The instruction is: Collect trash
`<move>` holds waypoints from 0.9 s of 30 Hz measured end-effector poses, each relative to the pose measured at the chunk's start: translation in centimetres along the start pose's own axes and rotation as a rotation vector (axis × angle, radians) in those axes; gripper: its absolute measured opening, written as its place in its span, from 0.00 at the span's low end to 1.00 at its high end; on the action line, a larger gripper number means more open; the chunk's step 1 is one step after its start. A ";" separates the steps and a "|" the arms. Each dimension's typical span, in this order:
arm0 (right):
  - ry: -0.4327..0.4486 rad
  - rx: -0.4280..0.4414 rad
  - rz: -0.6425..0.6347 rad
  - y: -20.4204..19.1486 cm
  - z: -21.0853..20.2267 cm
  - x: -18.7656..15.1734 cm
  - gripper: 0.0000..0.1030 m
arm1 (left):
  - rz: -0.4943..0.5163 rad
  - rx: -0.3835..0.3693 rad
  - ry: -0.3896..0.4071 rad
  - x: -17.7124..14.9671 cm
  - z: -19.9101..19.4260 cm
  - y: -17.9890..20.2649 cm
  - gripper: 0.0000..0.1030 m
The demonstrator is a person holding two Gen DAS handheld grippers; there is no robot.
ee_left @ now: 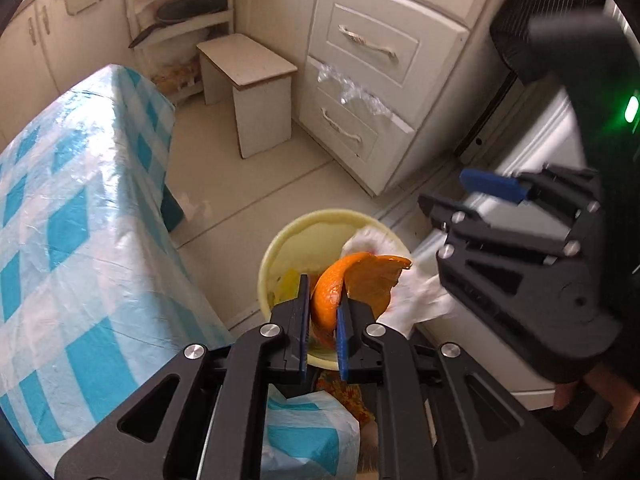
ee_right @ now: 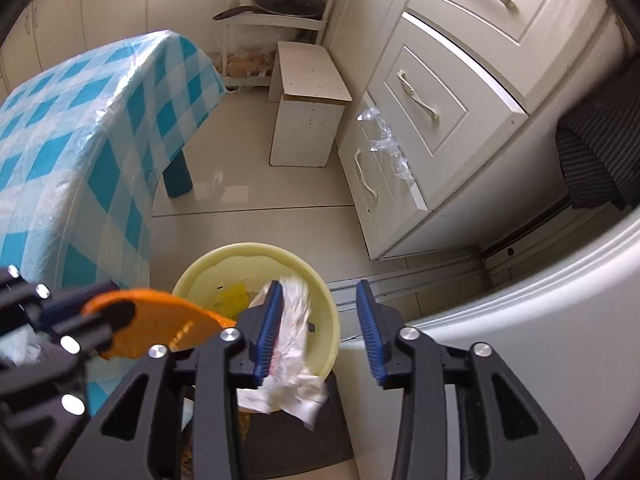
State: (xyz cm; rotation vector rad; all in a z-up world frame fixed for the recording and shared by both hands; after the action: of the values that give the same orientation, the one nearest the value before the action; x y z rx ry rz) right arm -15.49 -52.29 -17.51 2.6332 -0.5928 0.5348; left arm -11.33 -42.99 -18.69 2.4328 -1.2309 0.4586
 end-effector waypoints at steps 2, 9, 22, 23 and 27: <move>0.010 0.007 0.023 0.5 -0.2 0.1 0.44 | 0.008 0.013 -0.017 -0.4 0.7 0.2 0.10; 0.059 0.040 0.081 1.2 -1.3 0.8 0.52 | 0.021 0.024 -0.033 -0.7 1.5 0.5 0.15; 0.165 0.062 0.185 2.6 -3.8 2.5 0.70 | 0.089 0.109 0.045 0.2 -0.1 0.7 0.52; 0.180 0.061 0.201 2.8 -4.3 2.6 0.71 | 0.094 0.117 0.053 0.2 -0.4 0.7 0.54; 0.243 0.076 0.265 3.6 -6.3 3.2 0.74 | 0.102 0.142 0.077 0.3 -1.7 0.7 0.59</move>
State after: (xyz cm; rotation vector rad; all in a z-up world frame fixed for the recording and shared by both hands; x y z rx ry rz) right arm -16.25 -53.57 -9.75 2.5191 -0.8613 0.9574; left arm -11.89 -42.77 -16.91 2.4506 -1.3357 0.6842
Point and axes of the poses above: each gripper's, at about its wrist camera, not at the fingertips, and z roughly the way its jaws point, y to its right, x to its top, the point moved 8 cm from there along z, roughly the way its jaws point, and after that the axes turned 3 degrees about -z, right-handed, at the moved point
